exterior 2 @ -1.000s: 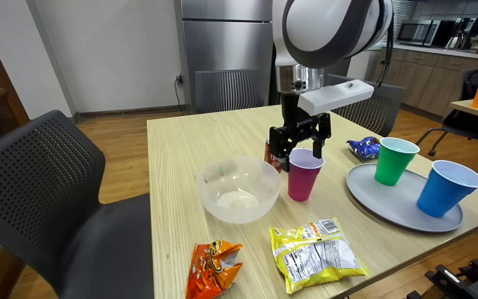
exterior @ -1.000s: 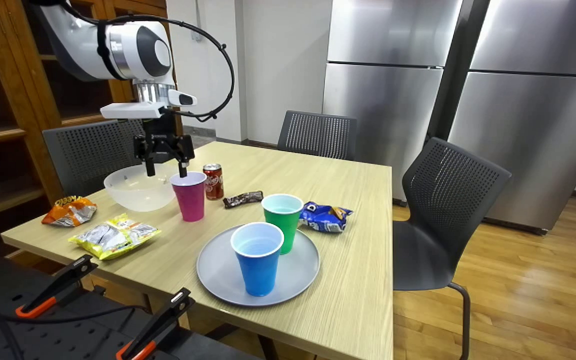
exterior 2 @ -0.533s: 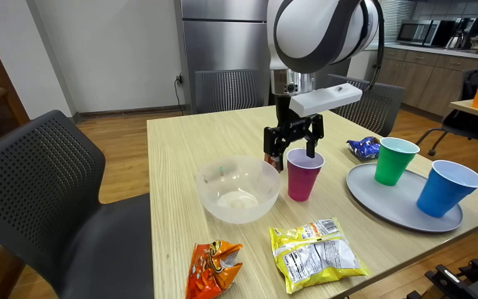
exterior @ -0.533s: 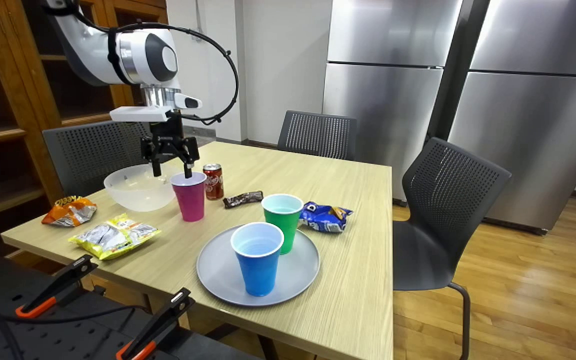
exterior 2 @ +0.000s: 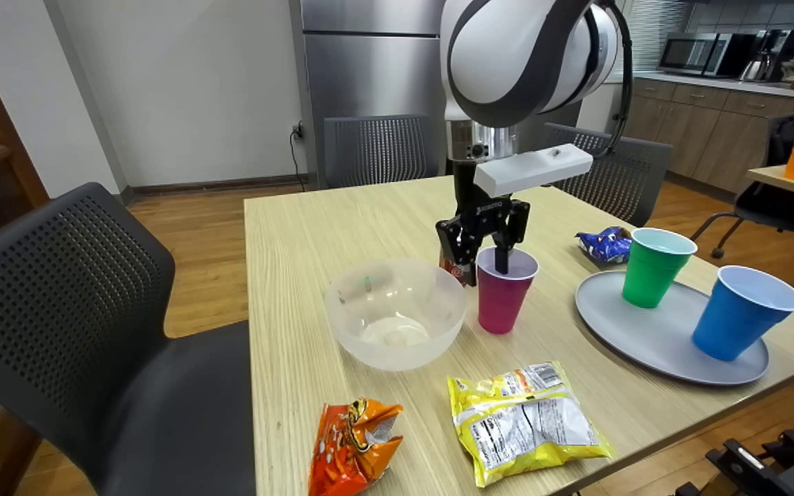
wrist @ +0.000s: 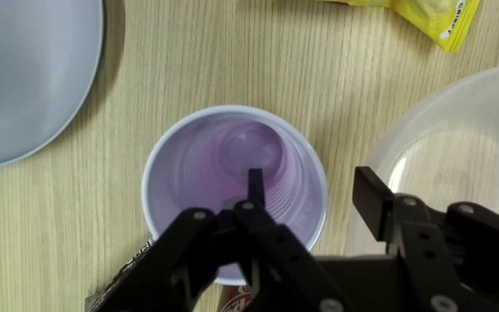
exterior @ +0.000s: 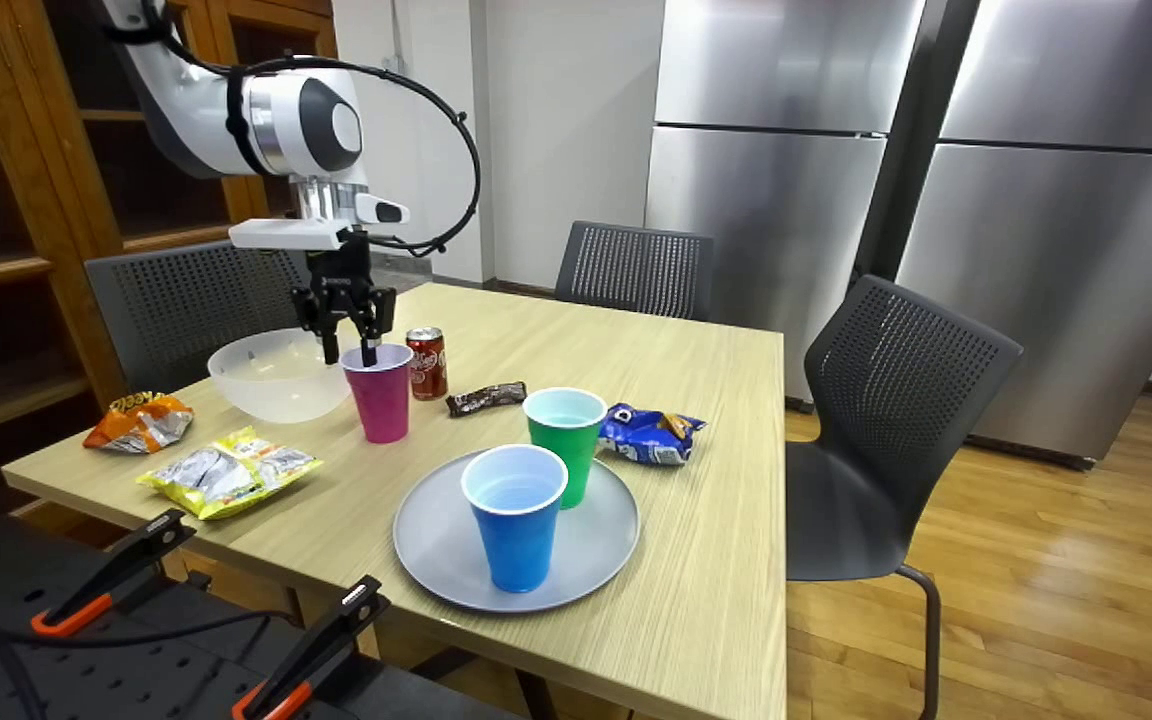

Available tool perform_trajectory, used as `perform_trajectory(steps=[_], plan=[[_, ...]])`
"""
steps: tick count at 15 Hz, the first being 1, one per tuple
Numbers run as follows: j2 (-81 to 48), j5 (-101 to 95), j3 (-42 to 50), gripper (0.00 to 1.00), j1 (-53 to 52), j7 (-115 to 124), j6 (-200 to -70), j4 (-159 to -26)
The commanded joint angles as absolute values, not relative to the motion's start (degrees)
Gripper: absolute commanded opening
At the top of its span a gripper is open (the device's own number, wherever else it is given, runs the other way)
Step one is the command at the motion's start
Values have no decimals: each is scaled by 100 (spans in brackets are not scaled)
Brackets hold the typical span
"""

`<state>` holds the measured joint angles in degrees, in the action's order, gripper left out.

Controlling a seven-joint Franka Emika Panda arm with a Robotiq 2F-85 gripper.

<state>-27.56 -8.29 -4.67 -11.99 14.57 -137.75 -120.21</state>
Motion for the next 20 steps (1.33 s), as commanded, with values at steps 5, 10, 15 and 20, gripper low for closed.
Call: perform_trajectory(steps=[5, 10, 15, 20], plan=[[-2732, -771, -381, 0, -1305, 1597, -13689, -11944], [-2608, -802, -357, 1, -1324, 1658, -13721, -12090], [-2288, -808, -365, 1, -1291, 1618, -13778, -12396], [-1788, -868, -326, 1, -1226, 1578, -13863, -12909]])
